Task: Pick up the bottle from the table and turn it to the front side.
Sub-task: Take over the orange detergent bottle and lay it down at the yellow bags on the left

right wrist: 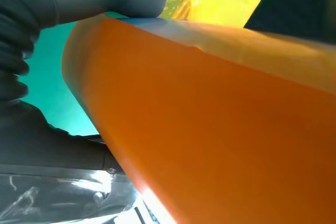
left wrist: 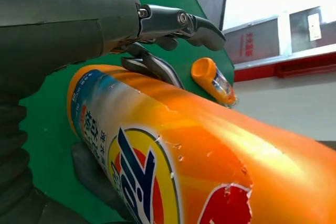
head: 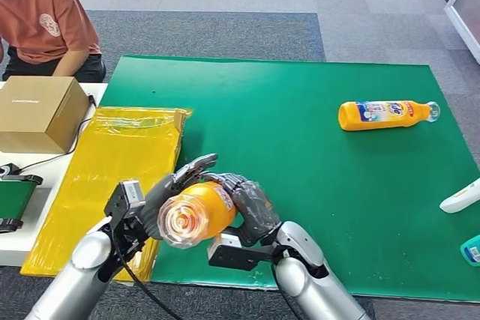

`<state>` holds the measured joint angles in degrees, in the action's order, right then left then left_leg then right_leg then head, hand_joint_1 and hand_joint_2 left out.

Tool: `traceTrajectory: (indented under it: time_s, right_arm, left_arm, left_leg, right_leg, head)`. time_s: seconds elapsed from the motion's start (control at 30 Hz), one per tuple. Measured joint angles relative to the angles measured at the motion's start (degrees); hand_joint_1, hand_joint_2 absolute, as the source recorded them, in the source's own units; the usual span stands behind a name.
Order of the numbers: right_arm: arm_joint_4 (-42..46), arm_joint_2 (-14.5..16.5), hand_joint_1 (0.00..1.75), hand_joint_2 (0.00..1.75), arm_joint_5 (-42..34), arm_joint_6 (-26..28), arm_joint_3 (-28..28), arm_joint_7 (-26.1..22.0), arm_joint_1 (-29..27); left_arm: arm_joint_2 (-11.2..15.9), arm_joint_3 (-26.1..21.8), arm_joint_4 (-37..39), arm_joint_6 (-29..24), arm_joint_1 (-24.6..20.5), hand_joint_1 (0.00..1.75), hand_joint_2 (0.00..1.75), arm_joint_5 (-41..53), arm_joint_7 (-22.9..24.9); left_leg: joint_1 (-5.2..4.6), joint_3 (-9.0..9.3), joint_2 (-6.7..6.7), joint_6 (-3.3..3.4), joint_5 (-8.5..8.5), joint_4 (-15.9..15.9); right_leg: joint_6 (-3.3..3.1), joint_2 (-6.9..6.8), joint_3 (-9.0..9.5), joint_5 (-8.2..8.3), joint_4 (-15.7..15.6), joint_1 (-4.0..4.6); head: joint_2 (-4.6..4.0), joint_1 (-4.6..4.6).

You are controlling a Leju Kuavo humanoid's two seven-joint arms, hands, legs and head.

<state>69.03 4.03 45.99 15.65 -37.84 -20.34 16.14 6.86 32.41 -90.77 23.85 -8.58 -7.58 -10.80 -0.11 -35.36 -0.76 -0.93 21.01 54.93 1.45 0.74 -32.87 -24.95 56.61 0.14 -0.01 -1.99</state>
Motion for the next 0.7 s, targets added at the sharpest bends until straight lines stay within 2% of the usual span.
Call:
traceTrajectory:
  time_s: [0.2, 0.23, 0.33, 0.37, 0.7]
  right_arm:
    - [-1.9, 0.0, 1.75, 1.75, -0.2, -1.0, -1.1, 0.3, 0.8]
    - [-2.1, 0.0, 1.75, 1.75, -0.2, -1.1, -1.3, 0.3, 1.0]
    - [-2.8, 0.0, 1.75, 1.75, -0.2, -1.2, -1.6, 0.4, 1.3]
    - [-3.0, 0.0, 1.75, 1.75, -0.2, -1.2, -1.6, 0.4, 1.4]
    - [-4.2, 0.1, 1.75, 1.75, -0.1, -1.7, -1.6, 0.9, 1.8]
  left_arm:
    - [2.3, 2.5, 1.2, -0.5, -2.5, 0.00, 1.75, 4.8, -0.1]
    - [2.6, 2.9, 1.3, -0.6, -2.9, 0.13, 1.75, 5.7, -0.1]
    - [3.5, 3.9, 1.6, -1.1, -3.9, 1.44, 1.75, 7.9, -0.1]
    - [3.7, 4.2, 1.6, -1.4, -4.1, 1.75, 1.75, 8.6, -0.1]
    - [4.2, 4.9, 1.5, -4.7, -4.5, 1.75, 1.75, 12.3, -0.7]
  left_leg:
    - [0.00, 0.00, 0.00, 0.00, 0.00, 0.0]
    - [0.00, 0.00, 0.00, 0.00, 0.00, 0.0]
    - [0.00, 0.00, 0.00, 0.00, 0.00, 0.0]
    - [0.00, 0.00, 0.00, 0.00, 0.00, 0.0]
    - [0.00, -0.01, 0.01, 0.00, 0.00, 0.0]
  right_leg:
    - [0.00, 0.00, 0.00, 0.00, 0.0, 0.00]
    - [0.00, 0.00, 0.00, 0.00, 0.0, 0.00]
    - [0.00, 0.00, -0.01, 0.00, 0.0, 0.00]
    - [0.00, 0.00, -0.01, 0.00, 0.0, 0.00]
    - [0.00, 0.00, -0.01, 0.00, 0.0, 0.00]
  head:
    - [0.00, -0.01]
    - [0.00, -0.01]
    - [-0.01, 0.00]
    - [-0.01, -0.01]
    - [-0.01, 0.00]
